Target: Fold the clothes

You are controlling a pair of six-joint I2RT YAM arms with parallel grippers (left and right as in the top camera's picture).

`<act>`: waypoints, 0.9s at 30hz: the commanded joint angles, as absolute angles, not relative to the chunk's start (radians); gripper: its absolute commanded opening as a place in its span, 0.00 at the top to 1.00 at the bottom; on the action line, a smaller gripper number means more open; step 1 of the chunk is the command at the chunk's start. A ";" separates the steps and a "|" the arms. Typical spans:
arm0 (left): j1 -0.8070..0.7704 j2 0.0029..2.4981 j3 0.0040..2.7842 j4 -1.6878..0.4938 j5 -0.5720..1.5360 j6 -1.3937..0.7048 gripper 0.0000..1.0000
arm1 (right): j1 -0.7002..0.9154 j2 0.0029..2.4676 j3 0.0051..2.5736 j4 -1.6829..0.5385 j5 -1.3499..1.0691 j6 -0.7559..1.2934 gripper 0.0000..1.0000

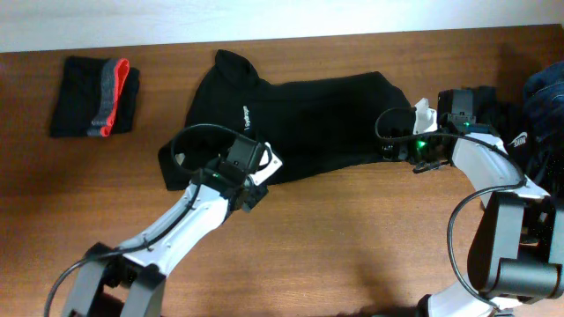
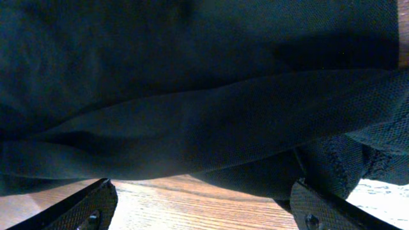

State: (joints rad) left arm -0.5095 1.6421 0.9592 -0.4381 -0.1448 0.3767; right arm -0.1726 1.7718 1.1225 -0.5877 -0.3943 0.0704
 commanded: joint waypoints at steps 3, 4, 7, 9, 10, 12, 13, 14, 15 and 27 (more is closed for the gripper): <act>-0.508 1.680 0.947 -0.387 -0.218 0.398 0.59 | -0.163 1.770 1.137 -0.588 -0.408 0.059 0.08; -0.508 1.680 0.947 -0.380 -0.218 0.398 0.59 | -0.163 1.770 1.137 -0.588 -0.408 0.059 0.08; -0.508 1.681 0.947 -0.345 -0.229 0.398 0.59 | -0.163 1.770 1.137 -0.588 -0.408 0.059 0.08; -0.508 1.682 0.947 -0.321 -0.236 0.411 0.59 | -0.163 1.770 1.137 -0.588 -0.408 0.059 0.08; -0.508 1.683 0.947 -0.310 -0.236 0.425 0.59 | -0.163 1.770 1.137 -0.588 -0.408 0.059 0.08; -0.508 1.687 0.947 -0.294 -0.236 0.450 0.60 | -0.163 1.770 1.137 -0.588 -0.408 0.059 0.08; -0.508 1.690 0.947 -0.291 -0.236 0.464 0.60 | -0.163 1.770 1.137 -0.588 -0.408 0.059 0.08; -0.508 1.693 0.947 -0.291 -0.236 0.475 0.60 | -0.163 1.770 1.137 -0.588 -0.408 0.059 0.08; -0.508 1.696 0.947 -0.292 -0.236 0.485 0.60 | -0.163 1.770 1.137 -0.588 -0.408 0.059 0.08; -0.483 1.754 0.947 -0.290 -0.245 0.493 0.61 | -0.163 1.770 1.137 -0.588 -0.408 0.059 0.08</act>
